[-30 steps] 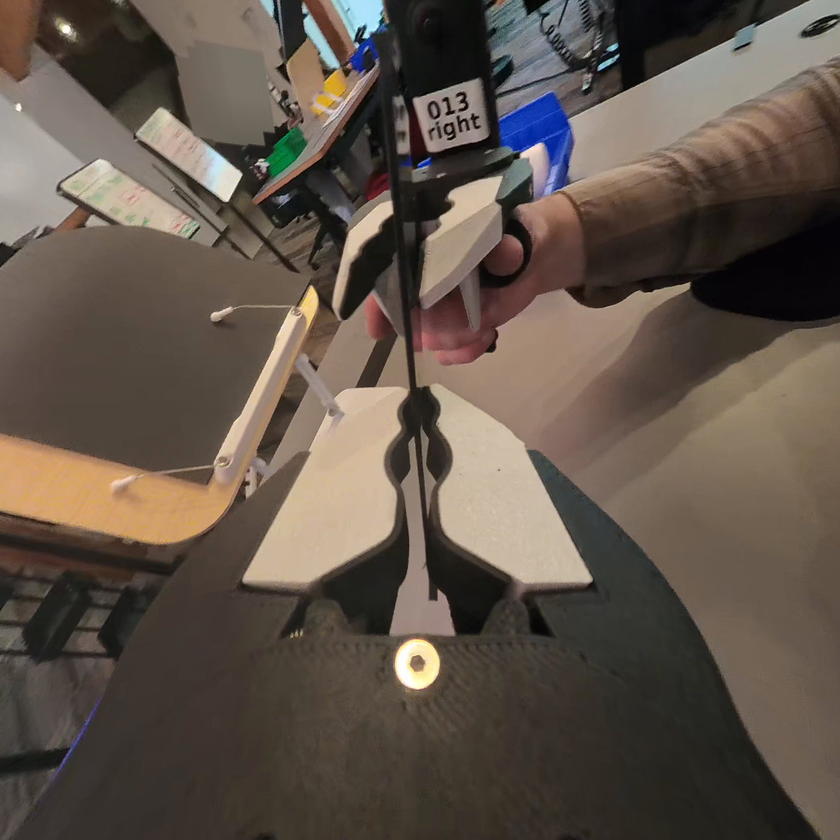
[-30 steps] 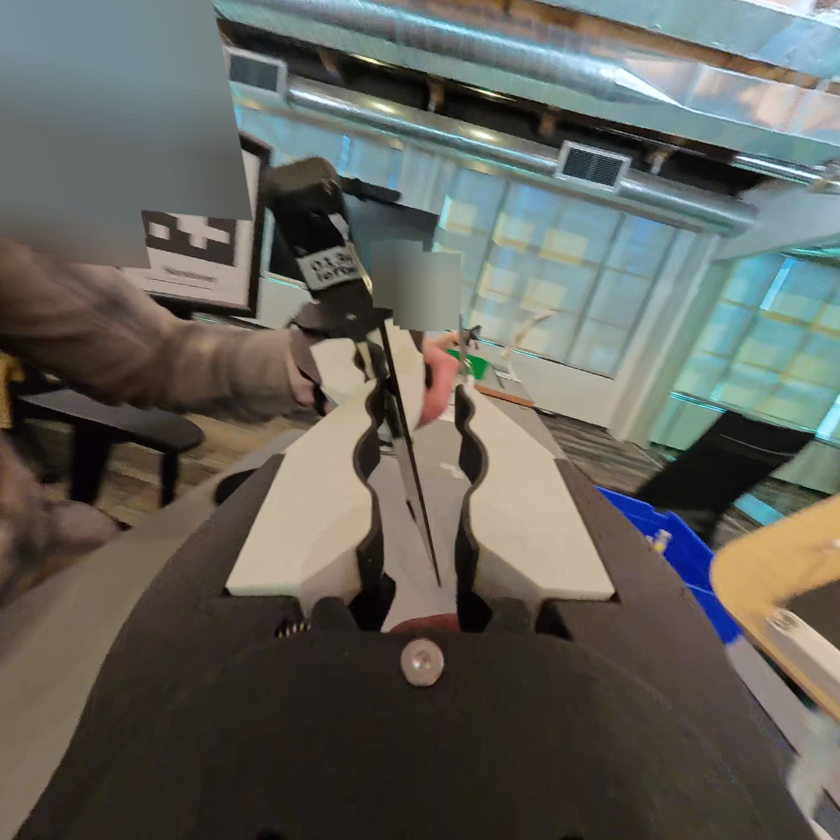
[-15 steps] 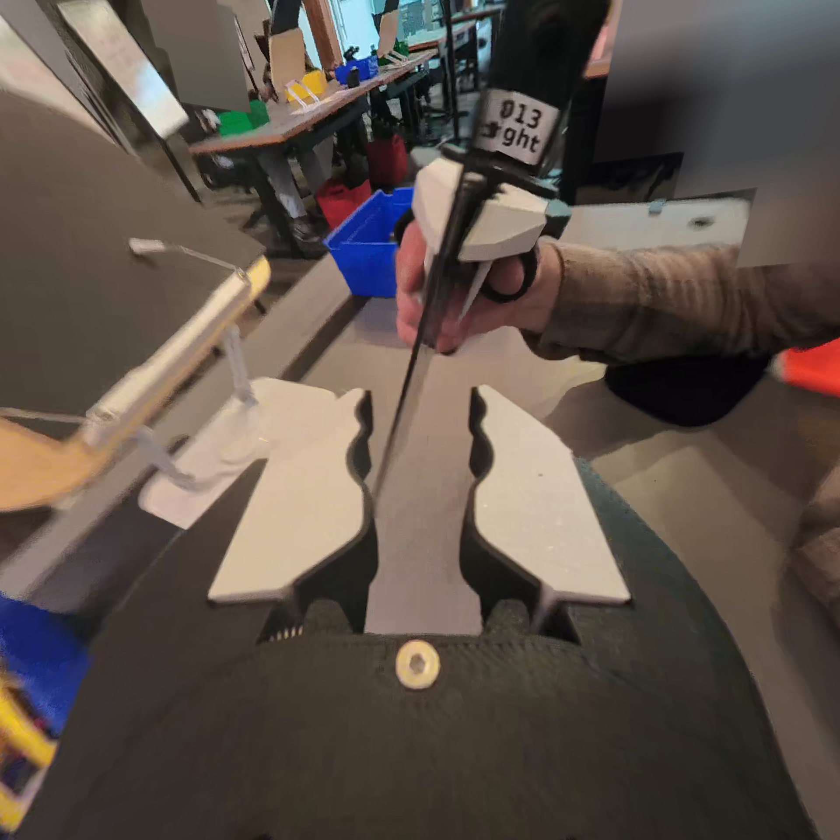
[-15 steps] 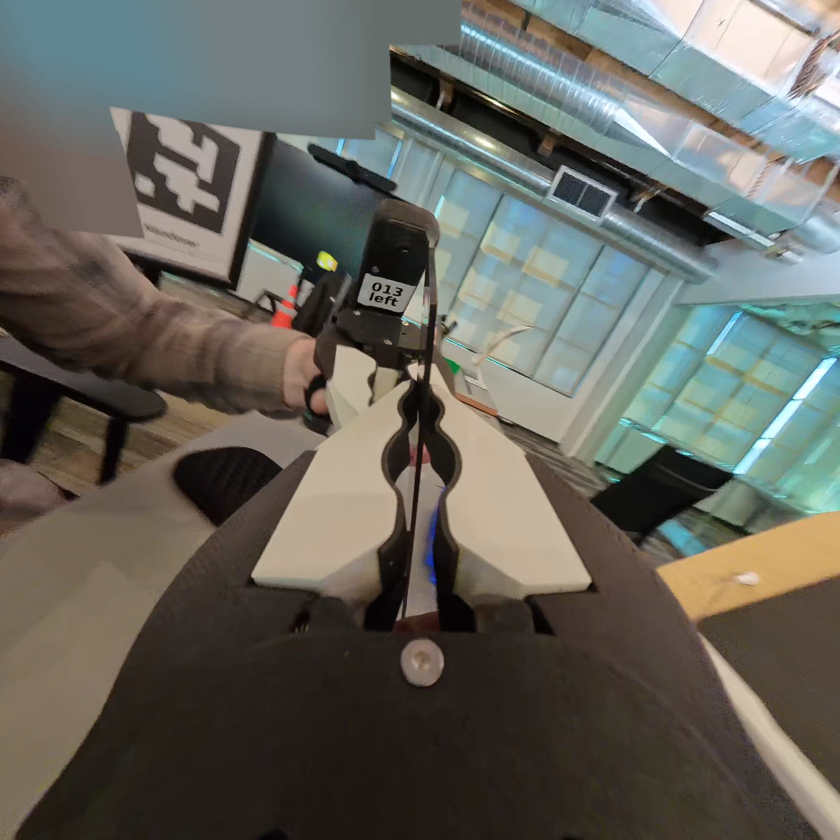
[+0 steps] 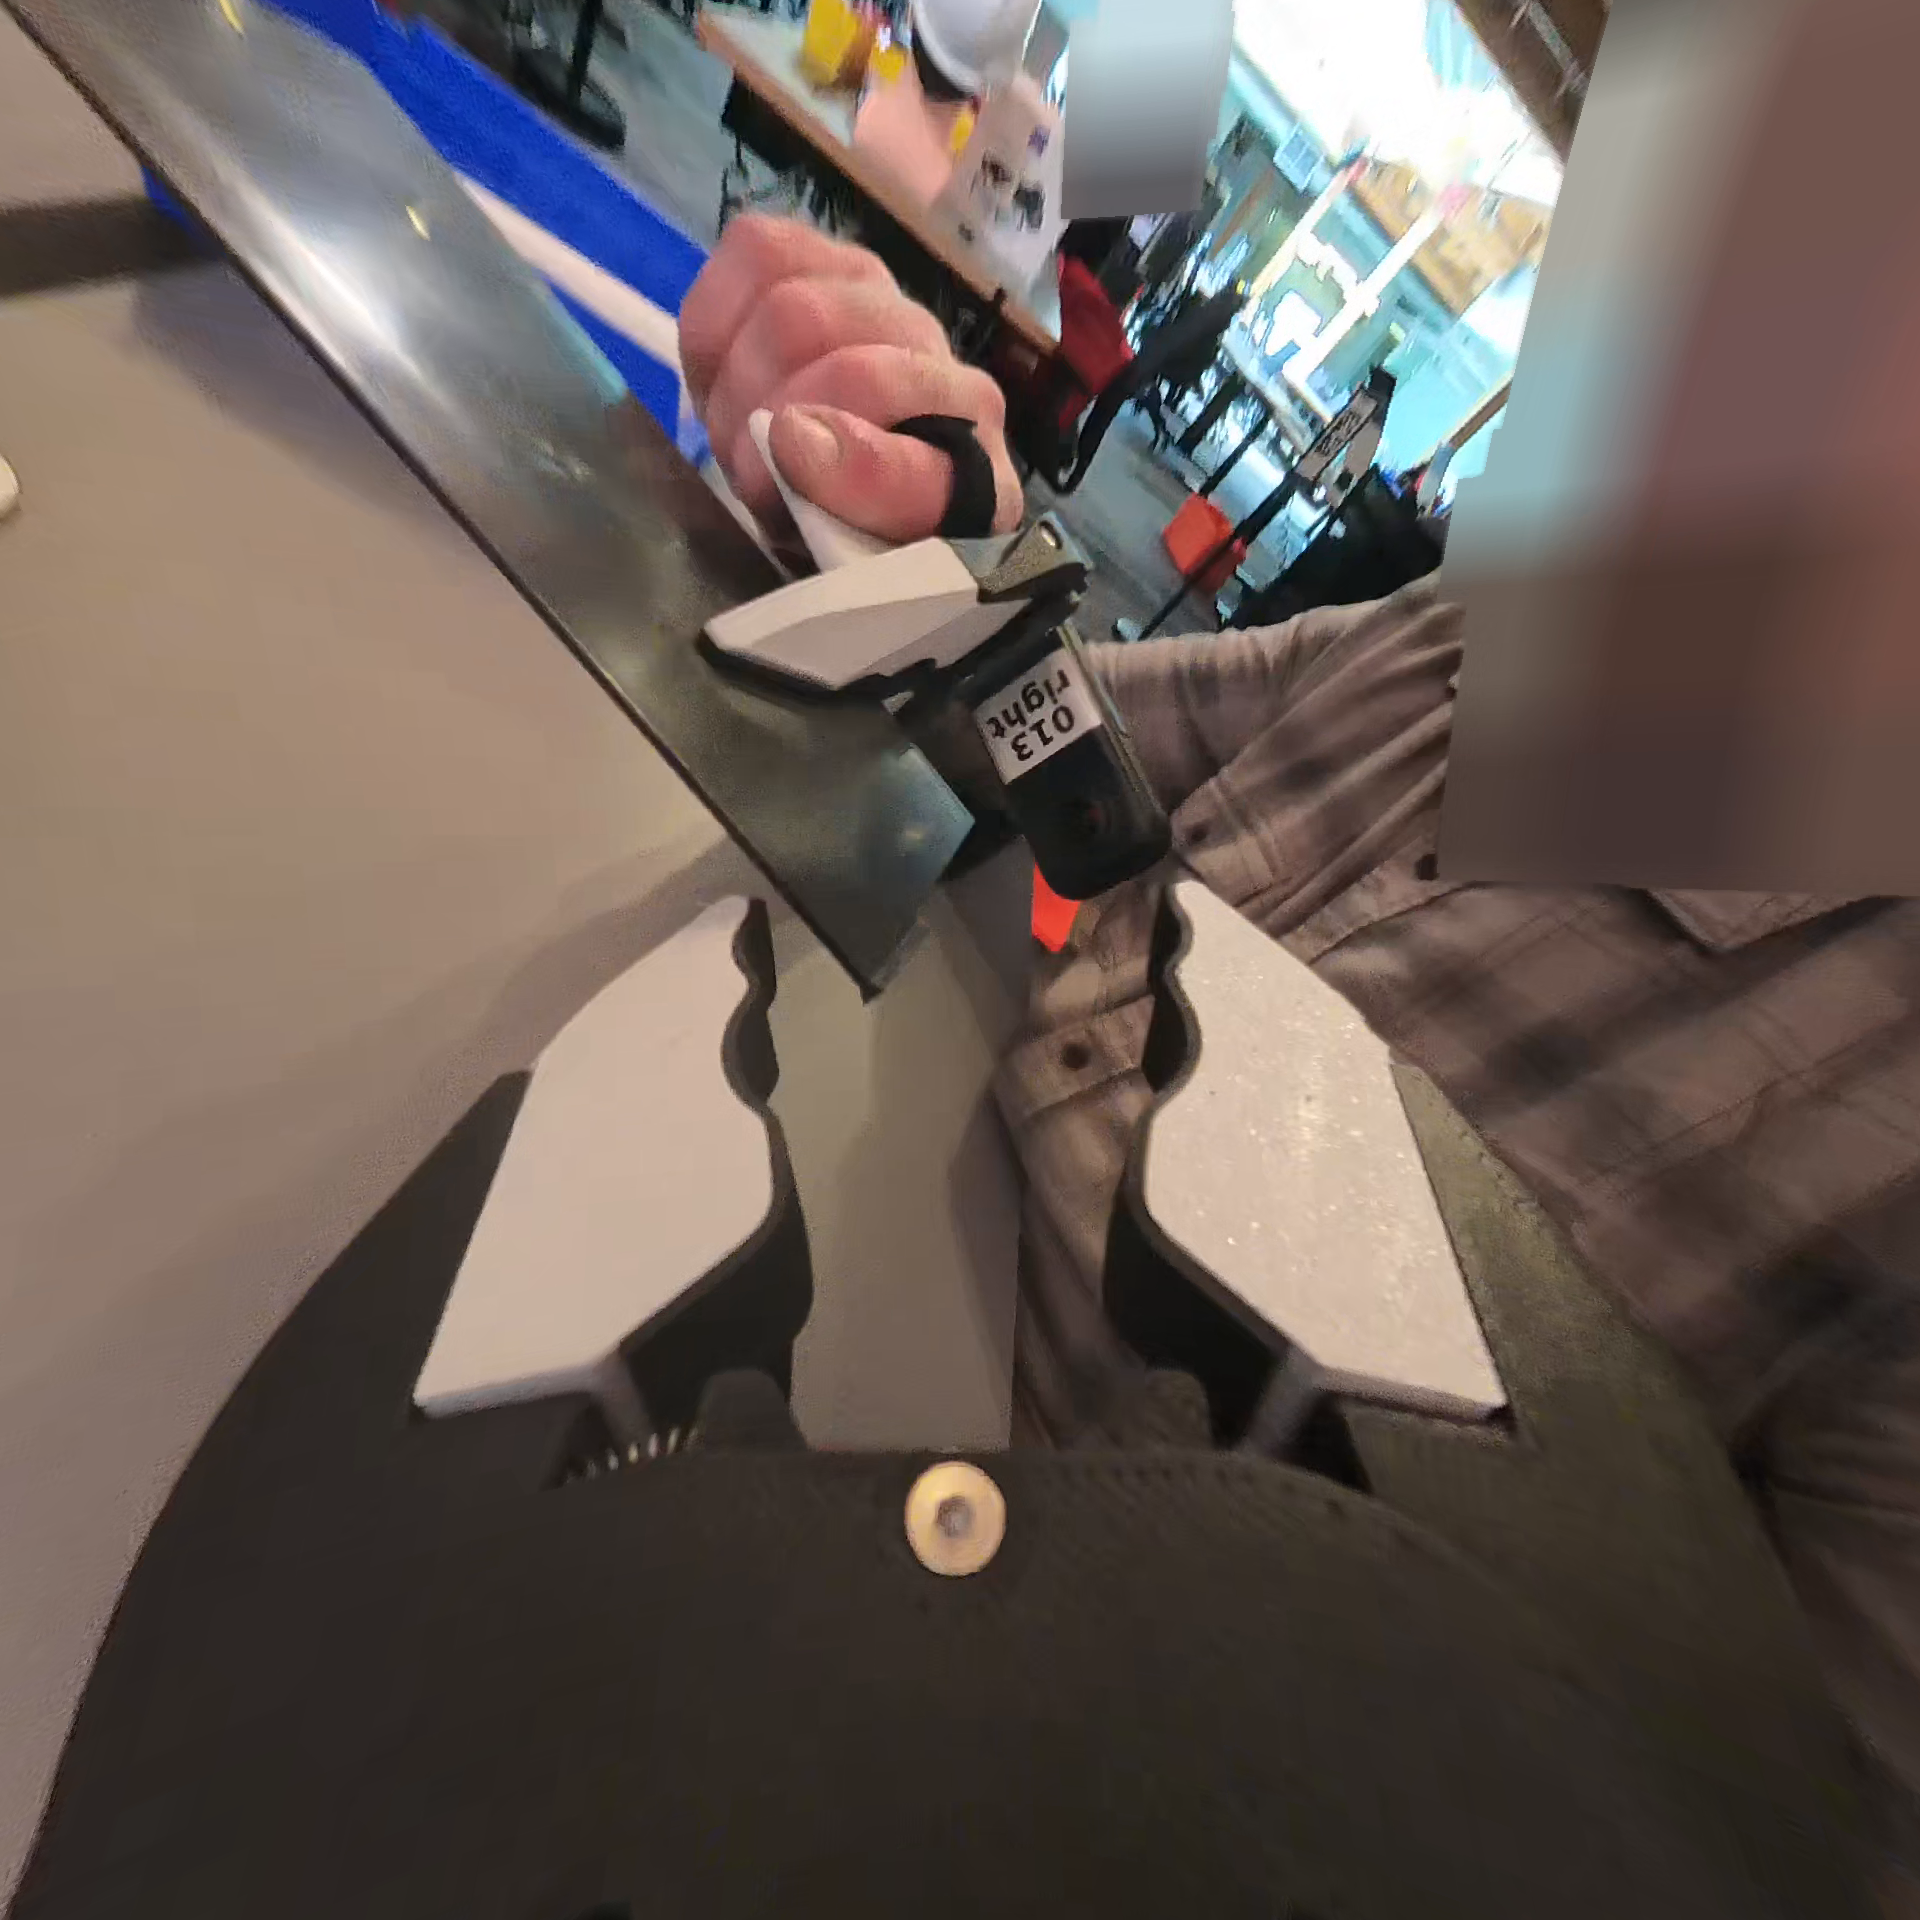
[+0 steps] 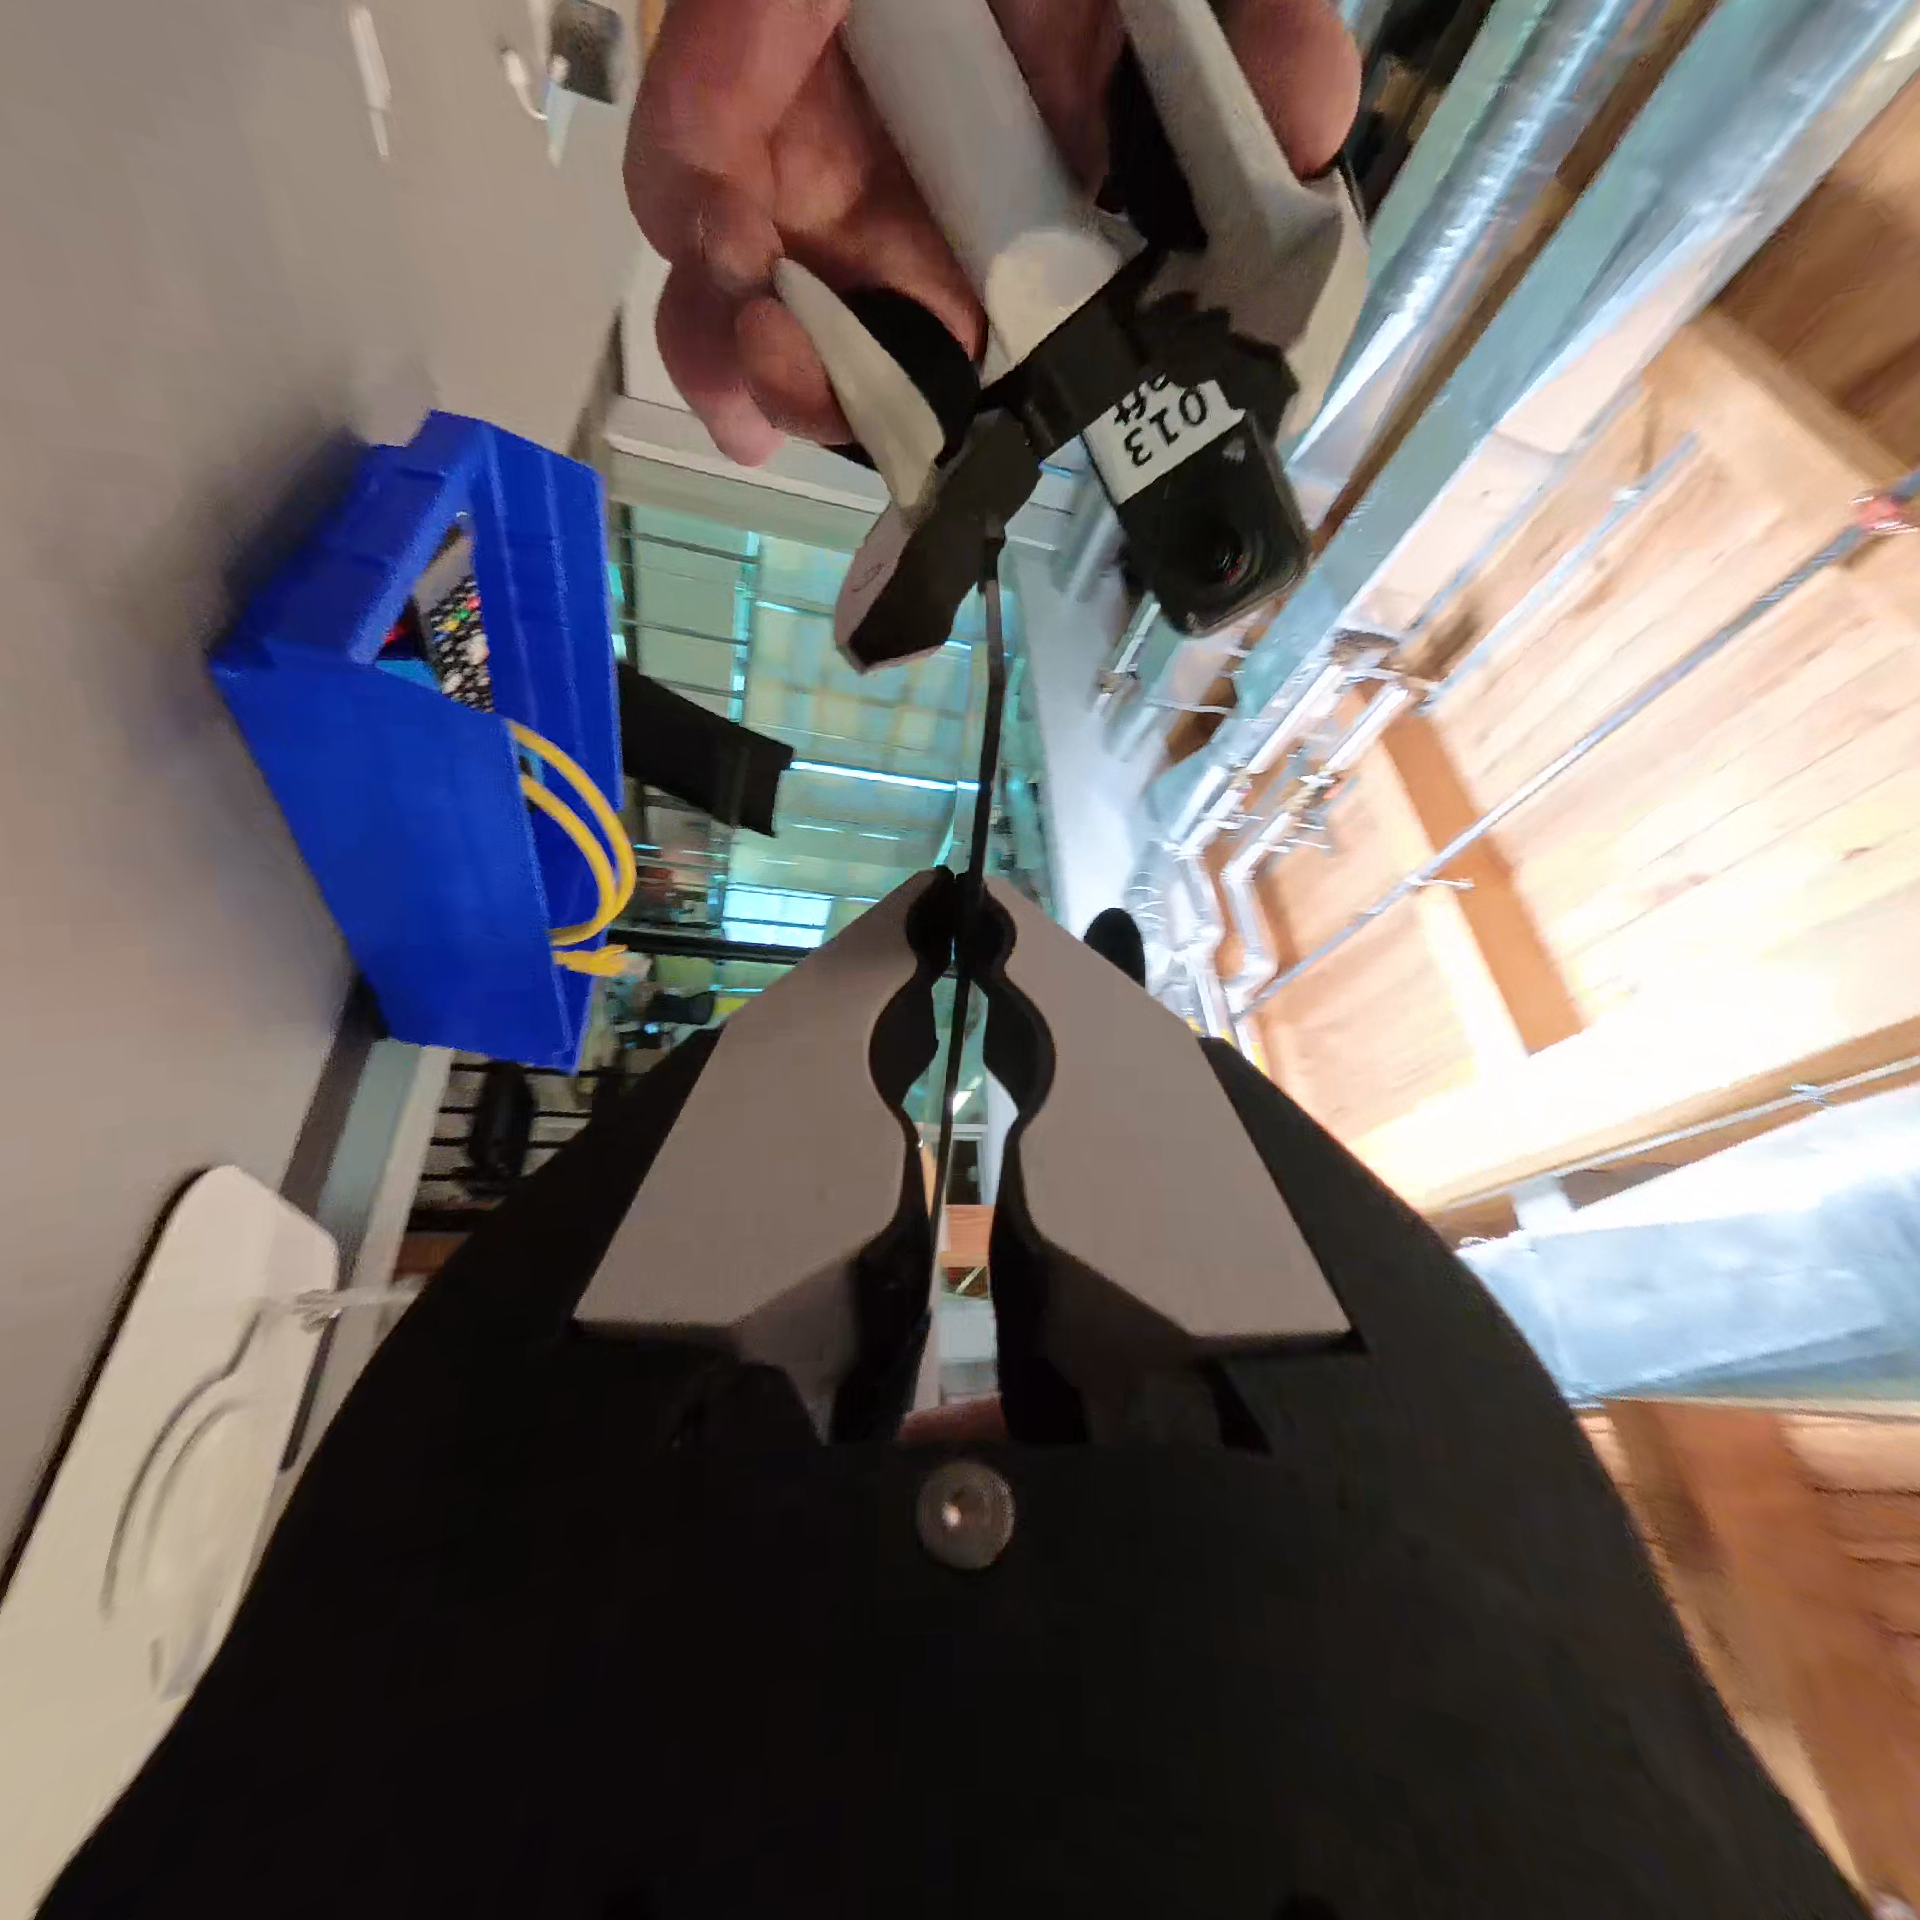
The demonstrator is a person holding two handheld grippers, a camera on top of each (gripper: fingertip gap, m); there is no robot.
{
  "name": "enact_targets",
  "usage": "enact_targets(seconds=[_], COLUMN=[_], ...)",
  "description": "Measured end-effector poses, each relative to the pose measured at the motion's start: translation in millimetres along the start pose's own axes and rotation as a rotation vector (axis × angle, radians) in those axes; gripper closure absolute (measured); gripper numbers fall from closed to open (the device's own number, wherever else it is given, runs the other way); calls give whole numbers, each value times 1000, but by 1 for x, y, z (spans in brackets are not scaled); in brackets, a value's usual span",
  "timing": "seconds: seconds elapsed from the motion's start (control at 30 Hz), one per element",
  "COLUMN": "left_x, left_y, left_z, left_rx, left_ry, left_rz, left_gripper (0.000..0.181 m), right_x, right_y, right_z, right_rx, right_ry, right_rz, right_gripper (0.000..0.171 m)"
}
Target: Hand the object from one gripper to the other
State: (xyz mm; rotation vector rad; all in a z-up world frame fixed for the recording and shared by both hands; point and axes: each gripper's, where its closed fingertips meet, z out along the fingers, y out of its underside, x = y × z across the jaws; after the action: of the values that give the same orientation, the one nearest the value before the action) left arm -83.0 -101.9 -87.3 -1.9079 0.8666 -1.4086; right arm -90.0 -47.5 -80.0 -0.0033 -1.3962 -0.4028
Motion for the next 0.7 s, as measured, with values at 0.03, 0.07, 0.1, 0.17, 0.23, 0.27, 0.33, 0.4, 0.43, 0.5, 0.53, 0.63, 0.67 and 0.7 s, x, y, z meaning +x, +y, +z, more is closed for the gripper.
enact_targets(seconds=[0.03, 0.07, 0.1, 0.17, 0.23, 0.27, 0.33, 0.4, 0.43, 0.5, 0.53, 0.63, 0.67, 0.7], left_x=[-1, -5, -10, -21, -27, -30, -34, -41, -43, -49, -50, -46, -43, -44], left_y=[5, 8, 11, 9, 12, 14, 14, 13, 13, 9, 7, -4, -9, -14], left_z=[2, 3, 4, 6, 9, 10, 12, 12, 12, 8, 6, 1, -1, -3], left_rx=[-23, -42, -56, -33, -37, -37, -26, -27, -30, -25, -29, -28, -34, -40], left_ry=[-13, -37, -57, -97, -105, -120, -140, -194, -216, -270, -298, -377, -398, -450], left_rz=[-17, -42, -63, -75, -86, -66, -54, -6, 19, 70, 108, 259, 290, 335], left_gripper=[113, 117, 124, 146, 165, 168, 171, 176, 179, 179, 179, 179, 179, 179], right_x=[-2, -4, -6, -9, -11, -12, -16, -20, -18, -9, -4, 8, 9, 11], right_y=[-7, -12, -16, -20, -20, -19, -15, -8, -4, 4, 9, 22, 25, 26], right_z=[1, 2, 3, 3, 4, 4, 5, 8, 8, 7, 5, -1, -3, -5], right_rx=[14, 26, 31, 39, 38, 36, 33, 4, -11, -38, -45, -28, -20, -1], right_ry=[17, 30, 39, 49, 50, 56, 55, 39, 53, 88, 99, 106, 102, 98], right_rz=[-14, -22, -29, -44, -46, -45, -40, -20, -2, 40, 79, 276, 310, 334], right_gripper=[171, 171, 171, 171, 171, 171, 171, 151, 135, 112, 103, 99, 99, 101])
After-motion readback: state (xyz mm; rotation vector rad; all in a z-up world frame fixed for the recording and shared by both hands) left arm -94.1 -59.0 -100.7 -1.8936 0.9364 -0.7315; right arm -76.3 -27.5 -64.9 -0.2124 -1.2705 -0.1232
